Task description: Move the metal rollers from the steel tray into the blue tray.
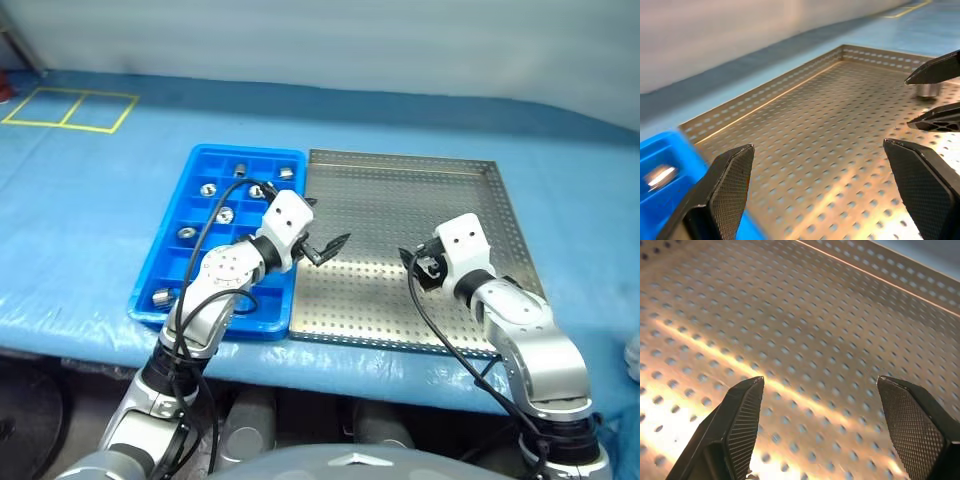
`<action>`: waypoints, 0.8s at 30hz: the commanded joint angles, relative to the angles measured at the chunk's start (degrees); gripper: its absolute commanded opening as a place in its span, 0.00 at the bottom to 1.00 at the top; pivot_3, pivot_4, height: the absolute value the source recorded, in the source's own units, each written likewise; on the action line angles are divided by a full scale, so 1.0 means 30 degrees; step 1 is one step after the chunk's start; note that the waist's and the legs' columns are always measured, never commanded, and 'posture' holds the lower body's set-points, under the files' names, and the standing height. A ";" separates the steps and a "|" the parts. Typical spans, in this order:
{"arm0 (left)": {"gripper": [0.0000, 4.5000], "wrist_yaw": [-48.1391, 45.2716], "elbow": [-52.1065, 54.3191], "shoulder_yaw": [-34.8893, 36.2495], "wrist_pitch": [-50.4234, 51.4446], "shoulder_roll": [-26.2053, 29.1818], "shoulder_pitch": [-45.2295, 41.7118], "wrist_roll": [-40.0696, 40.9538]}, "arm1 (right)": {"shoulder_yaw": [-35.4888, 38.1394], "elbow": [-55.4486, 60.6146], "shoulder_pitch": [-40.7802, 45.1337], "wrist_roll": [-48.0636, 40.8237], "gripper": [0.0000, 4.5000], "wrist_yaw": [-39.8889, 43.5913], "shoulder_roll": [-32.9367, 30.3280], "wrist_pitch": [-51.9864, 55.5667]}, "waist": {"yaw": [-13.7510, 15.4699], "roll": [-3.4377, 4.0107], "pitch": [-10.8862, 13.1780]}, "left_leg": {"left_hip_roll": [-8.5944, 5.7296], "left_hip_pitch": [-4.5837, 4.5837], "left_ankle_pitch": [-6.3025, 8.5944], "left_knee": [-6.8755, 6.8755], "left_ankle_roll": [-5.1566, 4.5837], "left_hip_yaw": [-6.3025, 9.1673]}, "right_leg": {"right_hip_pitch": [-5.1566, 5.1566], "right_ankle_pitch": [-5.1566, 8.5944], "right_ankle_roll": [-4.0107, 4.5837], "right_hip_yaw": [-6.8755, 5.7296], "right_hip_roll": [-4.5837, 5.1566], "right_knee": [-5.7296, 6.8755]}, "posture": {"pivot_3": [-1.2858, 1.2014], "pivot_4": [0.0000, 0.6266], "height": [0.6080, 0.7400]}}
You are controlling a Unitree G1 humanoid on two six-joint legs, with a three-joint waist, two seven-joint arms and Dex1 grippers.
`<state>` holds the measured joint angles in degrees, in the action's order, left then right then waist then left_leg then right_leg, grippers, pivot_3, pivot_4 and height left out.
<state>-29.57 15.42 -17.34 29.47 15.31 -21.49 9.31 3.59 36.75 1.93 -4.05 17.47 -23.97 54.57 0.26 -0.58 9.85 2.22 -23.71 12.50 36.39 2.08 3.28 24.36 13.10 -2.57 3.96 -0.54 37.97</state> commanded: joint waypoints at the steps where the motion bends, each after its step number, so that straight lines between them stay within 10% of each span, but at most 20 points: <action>1: 1.00 -0.0941 0.0234 -0.0524 -0.0585 -0.0269 -0.0137 0.0354 | 0.0752 0.1573 -0.0589 -0.0002 0.84 -0.0236 -0.0353 0.0771 | -0.0635 0.0006 -0.0003 | 0.0000 0.0008 -0.0003 0.0002 -0.0004 0.0007 | -0.0002 0.0002 -0.0001 -0.0002 -0.0002 0.0021 | 0.50 0.24 1.00; 24: 1.00 -0.0813 0.1391 -0.0575 0.0019 0.0040 0.1148 0.0056 | 0.0804 -0.0967 -0.0492 -0.0281 0.84 -0.1197 0.0617 0.0310 | -0.1250 0.0007 -0.0004 | -0.0049 0.0064 -0.0037 0.0235 -0.0067 0.0008 | -0.0104 0.0000 0.0018 0.0054 0.0010 0.0160 | 0.53 0.24 1.00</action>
<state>-32.29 16.77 -19.75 29.54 15.46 -17.80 9.56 6.14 32.31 -0.23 -4.69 13.82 -22.01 56.74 -3.49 -0.56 9.83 2.08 -23.52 12.39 37.10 1.88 3.31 24.04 13.10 -2.52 4.12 -0.51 38.46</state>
